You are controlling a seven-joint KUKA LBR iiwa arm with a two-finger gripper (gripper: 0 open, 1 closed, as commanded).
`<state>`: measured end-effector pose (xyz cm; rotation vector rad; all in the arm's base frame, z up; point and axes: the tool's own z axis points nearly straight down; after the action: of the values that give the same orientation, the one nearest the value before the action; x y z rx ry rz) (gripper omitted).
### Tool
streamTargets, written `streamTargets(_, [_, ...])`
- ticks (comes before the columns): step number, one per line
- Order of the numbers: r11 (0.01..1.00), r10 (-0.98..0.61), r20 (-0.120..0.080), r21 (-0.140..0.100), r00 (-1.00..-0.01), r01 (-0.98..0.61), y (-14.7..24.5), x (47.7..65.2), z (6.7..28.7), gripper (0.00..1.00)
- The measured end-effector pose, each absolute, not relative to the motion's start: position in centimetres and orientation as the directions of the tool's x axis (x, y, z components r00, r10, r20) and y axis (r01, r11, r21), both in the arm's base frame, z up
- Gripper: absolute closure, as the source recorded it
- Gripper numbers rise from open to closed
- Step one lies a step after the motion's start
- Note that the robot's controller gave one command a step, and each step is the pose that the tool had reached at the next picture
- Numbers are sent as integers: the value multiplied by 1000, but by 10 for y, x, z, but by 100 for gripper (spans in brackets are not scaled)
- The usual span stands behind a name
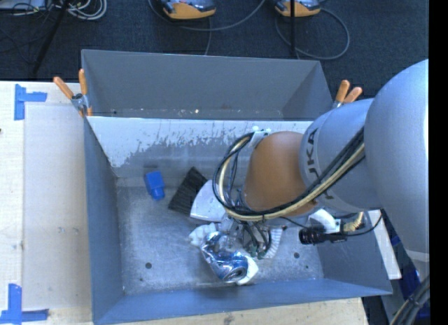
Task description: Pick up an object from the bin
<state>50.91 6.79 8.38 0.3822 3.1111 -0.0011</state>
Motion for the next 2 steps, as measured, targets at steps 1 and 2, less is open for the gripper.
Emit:
streamTargets(1, [970, 242, -7, 0, -970, 242, 68, 509, 84, 100])
streamTargets(2, [970, 243, -3, -1, -970, 243, 68, 508, 87, 100])
